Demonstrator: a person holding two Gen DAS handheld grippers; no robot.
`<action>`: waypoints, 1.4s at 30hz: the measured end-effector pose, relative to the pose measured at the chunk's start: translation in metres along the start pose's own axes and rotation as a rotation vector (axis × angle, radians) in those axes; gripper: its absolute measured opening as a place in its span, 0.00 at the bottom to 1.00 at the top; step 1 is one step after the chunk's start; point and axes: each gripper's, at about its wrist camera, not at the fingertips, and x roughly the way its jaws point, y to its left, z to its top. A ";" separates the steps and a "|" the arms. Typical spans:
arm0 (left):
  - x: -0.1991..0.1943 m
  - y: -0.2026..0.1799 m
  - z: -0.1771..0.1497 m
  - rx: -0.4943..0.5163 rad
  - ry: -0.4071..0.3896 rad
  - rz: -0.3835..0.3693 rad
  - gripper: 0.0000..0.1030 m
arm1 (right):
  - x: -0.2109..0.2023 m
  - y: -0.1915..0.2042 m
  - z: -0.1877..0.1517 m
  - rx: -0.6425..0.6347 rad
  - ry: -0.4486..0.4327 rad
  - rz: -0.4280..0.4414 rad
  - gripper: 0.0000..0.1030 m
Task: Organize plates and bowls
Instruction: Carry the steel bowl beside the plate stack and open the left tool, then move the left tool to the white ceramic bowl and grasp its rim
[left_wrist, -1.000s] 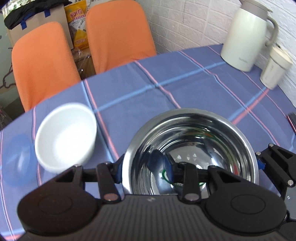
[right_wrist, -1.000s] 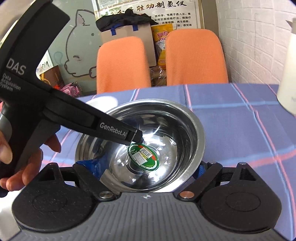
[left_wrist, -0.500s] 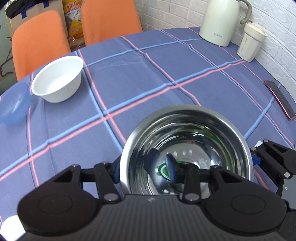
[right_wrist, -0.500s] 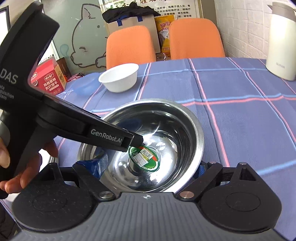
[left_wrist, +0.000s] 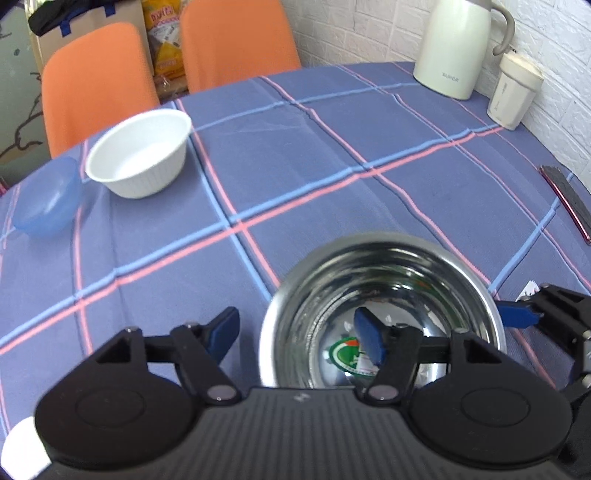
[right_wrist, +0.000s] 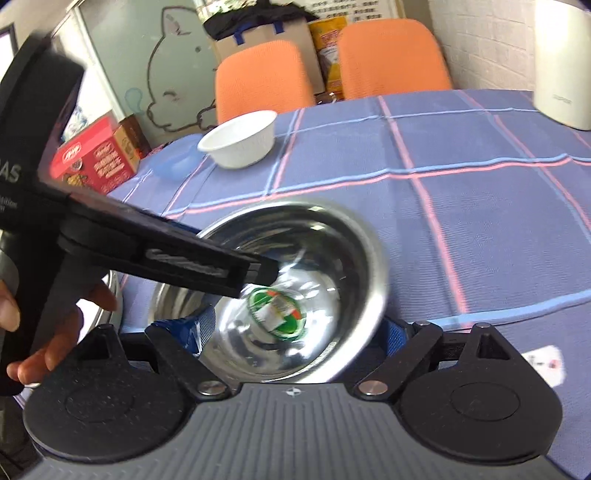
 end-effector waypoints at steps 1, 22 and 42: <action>-0.006 0.003 0.000 -0.003 -0.013 0.004 0.66 | -0.007 -0.004 -0.002 0.012 -0.015 -0.004 0.75; -0.050 0.155 0.076 -0.305 -0.158 0.026 0.69 | 0.011 -0.003 0.107 -0.100 -0.117 -0.036 0.75; 0.091 0.192 0.172 -0.119 0.007 0.108 0.69 | 0.159 0.033 0.165 -0.223 0.115 0.071 0.75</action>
